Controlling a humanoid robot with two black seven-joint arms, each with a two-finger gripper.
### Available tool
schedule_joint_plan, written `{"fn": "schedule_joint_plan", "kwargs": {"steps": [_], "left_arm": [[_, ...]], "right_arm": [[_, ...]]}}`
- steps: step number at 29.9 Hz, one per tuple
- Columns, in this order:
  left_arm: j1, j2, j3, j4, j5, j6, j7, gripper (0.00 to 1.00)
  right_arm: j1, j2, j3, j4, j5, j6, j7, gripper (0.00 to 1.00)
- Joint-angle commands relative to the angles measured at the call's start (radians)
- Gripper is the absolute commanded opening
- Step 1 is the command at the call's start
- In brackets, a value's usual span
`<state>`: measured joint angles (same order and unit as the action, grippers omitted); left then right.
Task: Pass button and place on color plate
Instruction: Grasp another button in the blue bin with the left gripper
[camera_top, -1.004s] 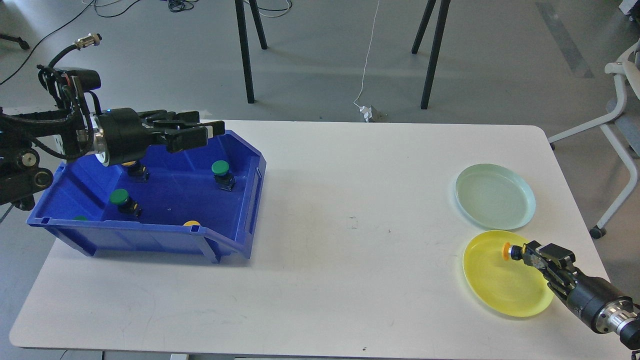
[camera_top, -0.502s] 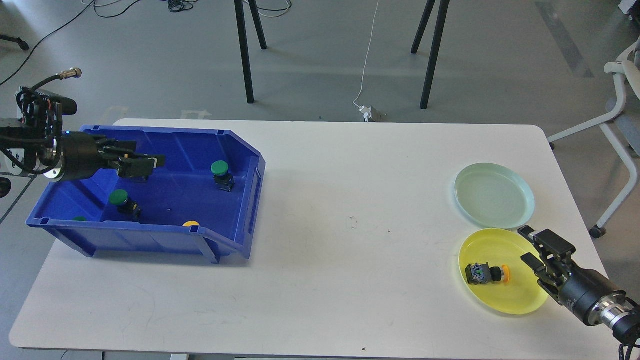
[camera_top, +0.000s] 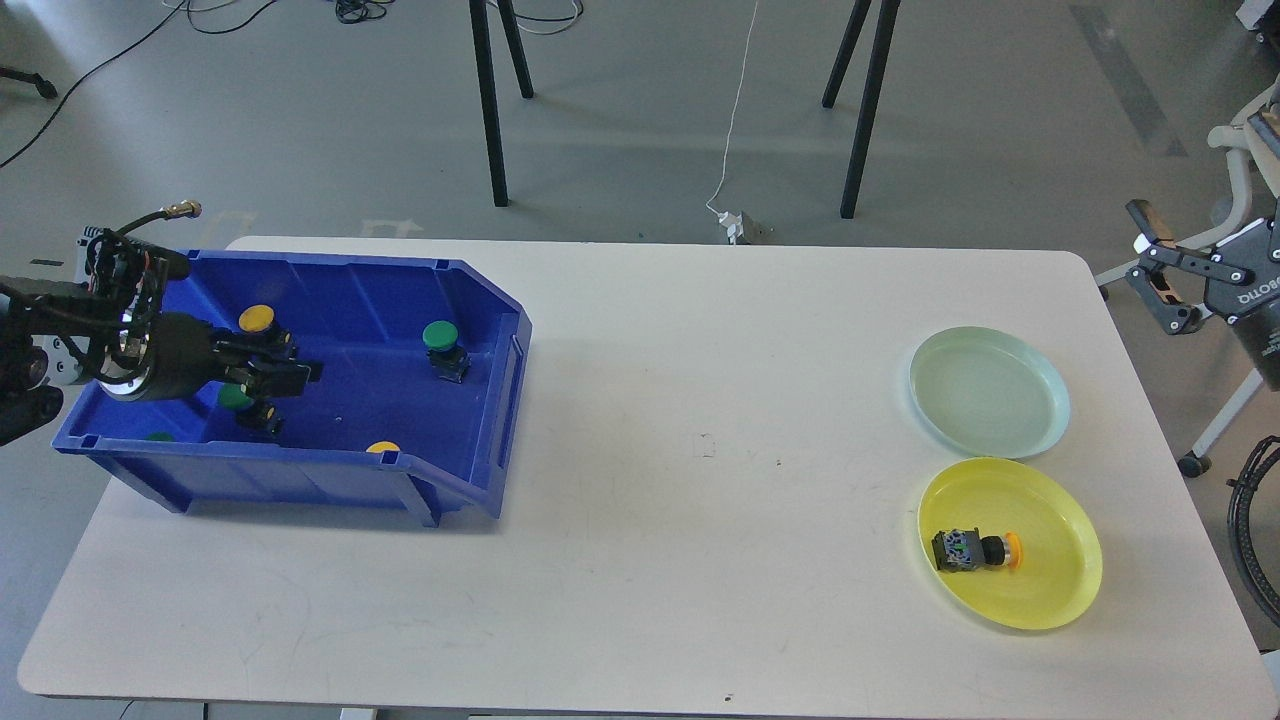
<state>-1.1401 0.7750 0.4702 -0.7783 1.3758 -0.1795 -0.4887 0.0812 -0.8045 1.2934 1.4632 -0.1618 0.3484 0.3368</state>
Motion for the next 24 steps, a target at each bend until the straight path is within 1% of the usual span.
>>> {"fn": "schedule_joint_plan", "kwargs": {"steps": [1, 5, 13, 17, 24], "left_arm": [[0.006, -0.006, 0.001, 0.036, 0.0, -0.041, 0.0, 0.79], [0.019, -0.034, 0.001, 0.094, 0.016, -0.07, 0.0, 0.79], [0.056, -0.109, 0.005, 0.23, 0.016, -0.078, 0.0, 0.79], [0.082, -0.123, 0.005, 0.255, 0.016, -0.089, 0.0, 0.79], [0.088, -0.123, 0.007, 0.257, 0.016, -0.09, 0.0, 0.79]], "right_arm": [[0.008, 0.002, 0.001, 0.0, 0.011, 0.012, 0.001, 0.95], [-0.001, 0.008, -0.002, 0.0, 0.013, 0.029, 0.002, 0.95], [-0.027, 0.008, 0.001, 0.0, 0.019, 0.063, 0.008, 0.95], [-0.035, 0.008, 0.0, 0.002, 0.021, 0.067, 0.01, 0.95], [-0.037, 0.008, 0.0, 0.002, 0.021, 0.078, 0.01, 0.95]]}}
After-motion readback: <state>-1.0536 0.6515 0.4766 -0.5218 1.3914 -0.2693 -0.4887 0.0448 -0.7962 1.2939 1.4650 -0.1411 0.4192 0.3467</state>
